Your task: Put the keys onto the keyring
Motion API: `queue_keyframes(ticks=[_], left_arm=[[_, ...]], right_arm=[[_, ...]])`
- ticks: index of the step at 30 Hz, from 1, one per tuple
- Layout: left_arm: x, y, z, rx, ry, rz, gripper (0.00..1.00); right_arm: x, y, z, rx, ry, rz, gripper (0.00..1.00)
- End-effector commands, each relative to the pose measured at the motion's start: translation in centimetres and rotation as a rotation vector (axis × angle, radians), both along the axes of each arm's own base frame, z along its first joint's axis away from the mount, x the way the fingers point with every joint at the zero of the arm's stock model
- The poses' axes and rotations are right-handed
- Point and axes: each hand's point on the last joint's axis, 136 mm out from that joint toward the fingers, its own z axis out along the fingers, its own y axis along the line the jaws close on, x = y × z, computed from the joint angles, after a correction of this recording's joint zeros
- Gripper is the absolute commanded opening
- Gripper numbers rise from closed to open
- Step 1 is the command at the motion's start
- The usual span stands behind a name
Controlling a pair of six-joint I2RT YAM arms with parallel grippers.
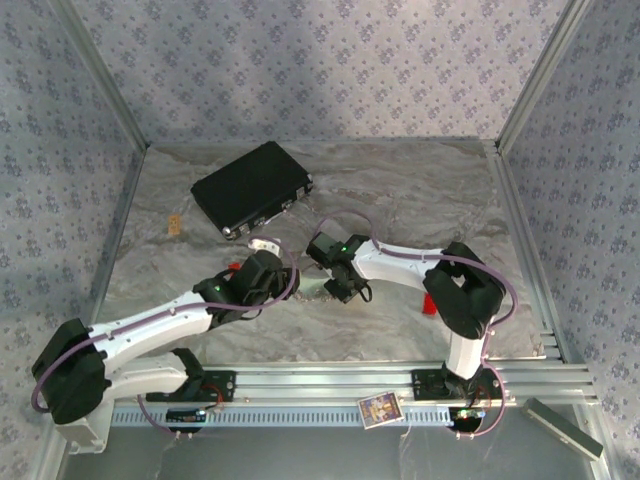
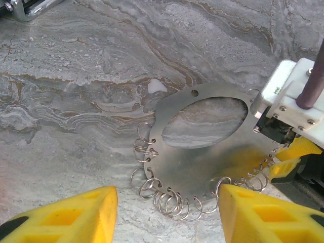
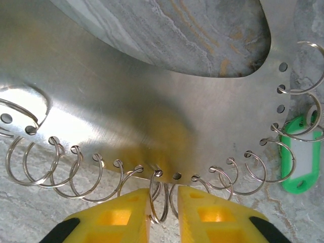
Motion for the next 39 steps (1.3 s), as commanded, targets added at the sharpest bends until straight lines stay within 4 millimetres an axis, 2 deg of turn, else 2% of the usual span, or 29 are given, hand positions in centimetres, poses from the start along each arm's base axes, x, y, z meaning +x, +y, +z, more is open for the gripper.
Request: queue_keyframes(ticks=[1,8,13,20,28,31,34,39], left_arm=[[0.1,0.1,0.6,-0.014,-0.029,0.003,0.55],[0.1,0.2,0.8,-0.026,-0.036,0.003,0.55],[0.2,0.6,1.4,-0.029,-0.063,0.010,0.55],[0.6,1.5,3.7,0.007,-0.176,-0.007,0.56],[1.1,1.6,8.2,0.091,-0.409,-0.124,0.60],[1.9,2.5,9.7,0.155,-0.461,-0.110,0.61],[2.8,3.1,11.0,0.155,-0.464,-0.129,0.62],[3.6,3.5,13.1,0.153,-0.535,-0.204,0.61]], right_arm=[[-0.3,-0.1,-0.2,-0.035,0.022,0.020,0.18],[-0.1,-0.3,0.1,-0.044,0.005,0.023,0.00],[0.7,0.4,1.7,0.008,-0.061,0.031,0.00],[1.6,1.2,6.6,0.177,-0.208,0.059,0.00],[2.9,1.9,12.4,0.362,-0.431,0.177,0.00],[3.5,2.4,14.8,0.458,-0.480,0.213,0.00],[3.4,3.2,16.8,0.544,-0.544,0.291,0.00],[2.4,4.2,18.9,0.645,-0.593,0.445,0.00]])
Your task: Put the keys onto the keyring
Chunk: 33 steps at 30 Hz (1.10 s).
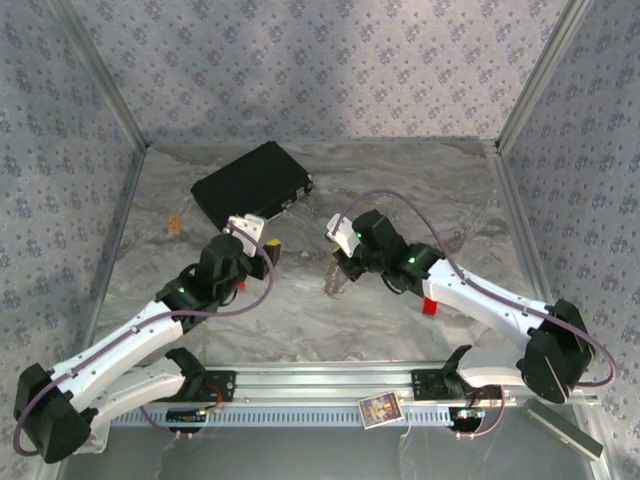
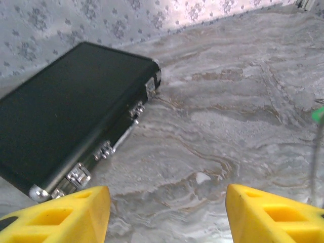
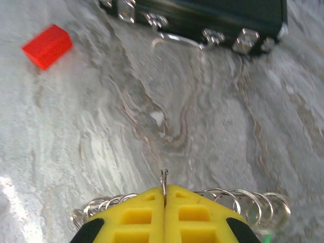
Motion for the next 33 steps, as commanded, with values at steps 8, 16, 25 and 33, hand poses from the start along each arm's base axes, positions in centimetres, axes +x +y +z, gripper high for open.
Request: queue_keyframes(ticks=[8,16,25,33], left_arm=[[-2.1,-2.9,3.8,0.067,-0.177,-0.350,0.45],[-4.5,-5.2,2.5,0.036,-0.178,-0.541,0.37],[-8.8,-8.9,-1.0,0.076,-0.193,-0.819,0.35],[-9.6,-9.5,-1.9,0.069,-0.250,-0.863,0.36]], right_arm=[[-2.4,2.3,4.0,0.160,-0.095,0.302,0.00],[-5.5,3.0,3.5,0.132,-0.072,0.504,0.00],[-6.9,3.7,2.4,0.061,-0.028,0.585,0.00],[-8.1,4.9,2.4,0.038,-0.048,0.649,0.00]])
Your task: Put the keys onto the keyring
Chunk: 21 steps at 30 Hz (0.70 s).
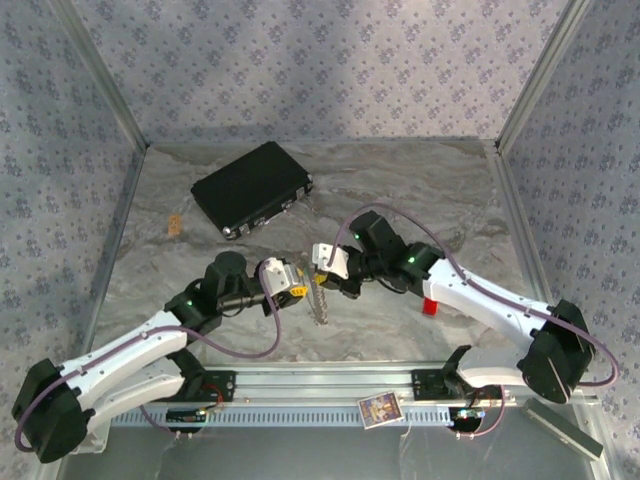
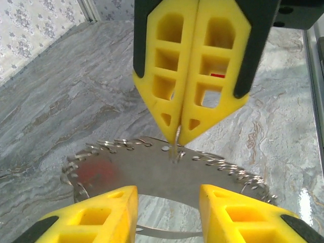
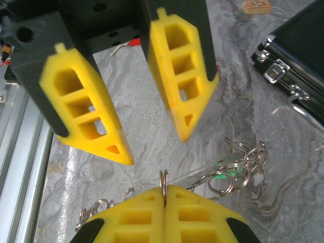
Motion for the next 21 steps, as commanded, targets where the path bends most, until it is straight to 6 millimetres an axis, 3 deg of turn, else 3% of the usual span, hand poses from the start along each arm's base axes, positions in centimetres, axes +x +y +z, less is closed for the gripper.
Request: queue_keyframes(ticks=[1,21], left_arm=[[-0.4,-0.7,2.0,-0.059,-0.079,-0.051,0.36],[-1.7,-1.0,1.4,-0.063,-0.018,-0.108,0.29]], right_arm=[[-0.5,0.6,1.6,0.019,-0.040,0.049,0.00],[-1.2,1.7,2.4,0.056,-0.068,0.073,0.00]])
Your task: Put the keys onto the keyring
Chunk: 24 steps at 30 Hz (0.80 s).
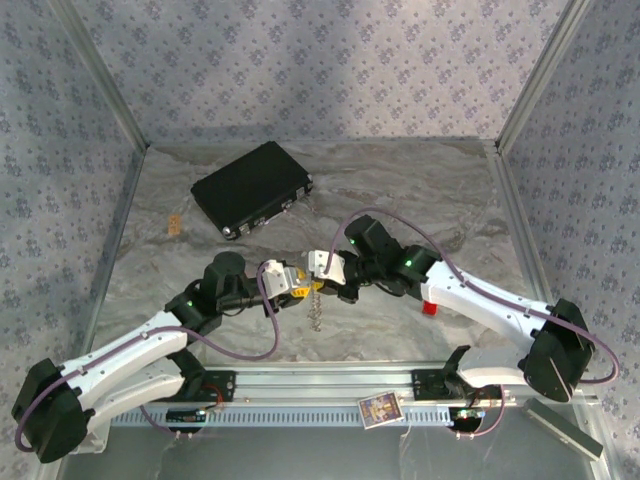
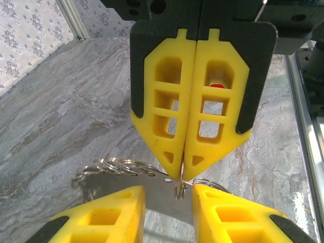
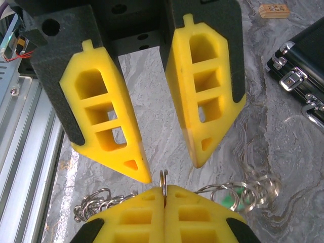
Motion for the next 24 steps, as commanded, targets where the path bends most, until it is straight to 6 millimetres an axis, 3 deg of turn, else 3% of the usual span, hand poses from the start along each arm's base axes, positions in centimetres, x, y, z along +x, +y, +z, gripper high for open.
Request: queue_keyframes(ticks=[1,5,16,20,21,24], left_arm=[[-0.8,-0.4,0.5,-0.024,-0.004,-0.040,0.29],[-1.0,-0.5,0.4,-0.021,0.001,-0.050,0.27],[-1.3,-0.8,0.0,-0.003,-0.013,-0.073,0.00],[-1.2,-0.8,-0.5,0.032,-0.047,-0.066,0.00],[-0.9,-0.8,-0.7,0.048,-0.071,-0.052,0.00],[-0.4,-0.8,-0.9,0.064,-0.127,-0.017,0.00]], right_arm=[[0.0,1.0,2.4,0.065,-0.049,0.030,0.00],[-0.1,1.2,2.5,0.074,-0.049,0.034,0.00],[-0.7,1.6,1.9,0.093,-0.015,0.060,0.00],[-0.6,1.2,1.3,0.072,-0.019,0.057,0.00],[-0.6,1.0,1.2,0.063,-0.023,0.053,0.04],[-0.5,0.0,0.5,0.024,-0.029,0.040,0.28]])
